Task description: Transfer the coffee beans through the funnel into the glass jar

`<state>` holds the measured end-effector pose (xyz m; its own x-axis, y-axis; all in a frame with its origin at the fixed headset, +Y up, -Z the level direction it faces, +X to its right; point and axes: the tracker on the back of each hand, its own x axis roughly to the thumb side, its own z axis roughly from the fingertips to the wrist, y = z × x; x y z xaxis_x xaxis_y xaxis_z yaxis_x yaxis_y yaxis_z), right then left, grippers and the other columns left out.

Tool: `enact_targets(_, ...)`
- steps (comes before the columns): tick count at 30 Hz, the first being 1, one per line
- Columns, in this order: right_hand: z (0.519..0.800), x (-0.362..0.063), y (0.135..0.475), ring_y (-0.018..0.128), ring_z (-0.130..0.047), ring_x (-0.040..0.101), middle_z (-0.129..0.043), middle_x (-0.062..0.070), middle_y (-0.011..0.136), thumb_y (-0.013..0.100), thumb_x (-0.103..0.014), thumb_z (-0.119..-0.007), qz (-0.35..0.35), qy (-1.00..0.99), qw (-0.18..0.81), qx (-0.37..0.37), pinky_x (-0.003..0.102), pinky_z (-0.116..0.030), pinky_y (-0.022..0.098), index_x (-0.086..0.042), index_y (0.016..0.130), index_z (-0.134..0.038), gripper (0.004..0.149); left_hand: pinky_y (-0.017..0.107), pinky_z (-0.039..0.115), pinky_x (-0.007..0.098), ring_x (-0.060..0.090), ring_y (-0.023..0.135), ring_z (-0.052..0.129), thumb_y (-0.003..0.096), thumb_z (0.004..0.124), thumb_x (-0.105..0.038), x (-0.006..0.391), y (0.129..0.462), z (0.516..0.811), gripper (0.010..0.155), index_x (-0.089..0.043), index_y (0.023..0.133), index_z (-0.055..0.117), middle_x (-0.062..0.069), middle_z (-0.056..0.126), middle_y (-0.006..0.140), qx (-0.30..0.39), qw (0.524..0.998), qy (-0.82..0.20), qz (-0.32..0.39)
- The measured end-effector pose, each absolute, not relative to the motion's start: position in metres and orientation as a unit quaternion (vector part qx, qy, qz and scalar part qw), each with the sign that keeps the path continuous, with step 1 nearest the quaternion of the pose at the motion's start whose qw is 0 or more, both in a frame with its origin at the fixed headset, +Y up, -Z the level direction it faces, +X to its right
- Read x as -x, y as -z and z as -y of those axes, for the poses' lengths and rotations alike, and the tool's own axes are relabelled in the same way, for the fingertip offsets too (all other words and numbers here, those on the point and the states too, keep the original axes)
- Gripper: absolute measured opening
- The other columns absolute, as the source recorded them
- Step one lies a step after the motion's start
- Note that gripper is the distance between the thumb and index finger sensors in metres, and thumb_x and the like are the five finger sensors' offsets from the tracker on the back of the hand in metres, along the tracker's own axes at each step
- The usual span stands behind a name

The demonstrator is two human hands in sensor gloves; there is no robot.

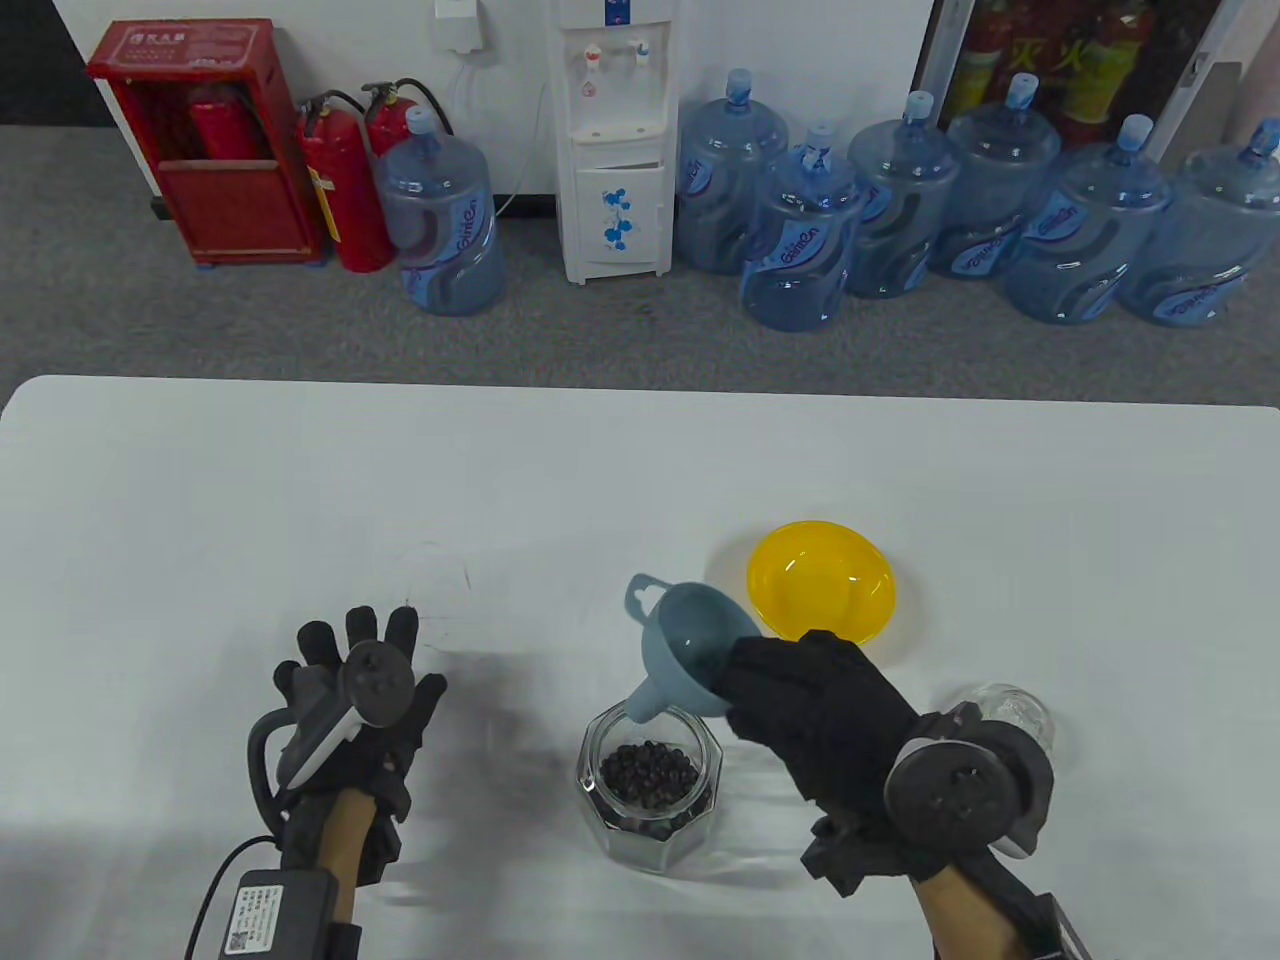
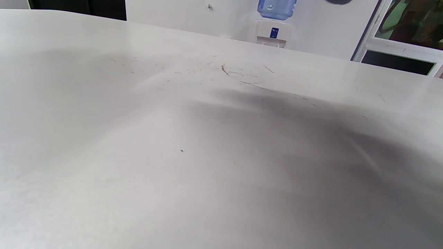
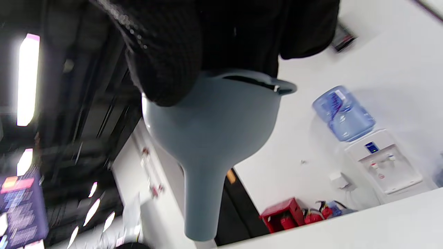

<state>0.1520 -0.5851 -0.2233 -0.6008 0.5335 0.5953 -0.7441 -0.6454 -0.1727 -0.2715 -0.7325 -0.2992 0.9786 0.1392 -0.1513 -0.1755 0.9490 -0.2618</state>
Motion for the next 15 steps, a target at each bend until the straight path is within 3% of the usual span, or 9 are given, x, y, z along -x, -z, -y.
enact_targets(7, 0.621, -0.196, 0.274, 0.088, -0.094, 0.031, -0.085, 0.010, 0.101, 0.058, -0.030, -0.088, 0.237, -0.872, 0.424, -0.060, 0.059, -0.069, 0.074, -0.023, 0.093, -0.089, 0.036, 0.071, 0.008, 0.063, 0.043, 0.105, -0.005, 0.0595, 0.050, -0.060, 0.272, 0.299, 0.732, 0.068, -0.042, 0.114, 0.012, 0.001, 0.004, 0.123, 0.138, 0.985, -0.077, -0.067)
enact_targets(15, 0.671, -0.220, 0.321, 0.084, -0.096, 0.032, -0.087, 0.013, 0.098, 0.059, -0.029, -0.087, 0.170, -0.862, 0.462, 0.121, 0.058, -0.073, 0.070, -0.020, 0.094, -0.088, 0.036, 0.071, 0.008, 0.063, 0.043, 0.105, -0.005, 0.0595, 0.050, -0.060, 0.273, 0.299, 0.731, 0.068, -0.042, 0.114, 0.012, 0.001, 0.004, 0.123, 0.139, 0.985, -0.075, -0.070)
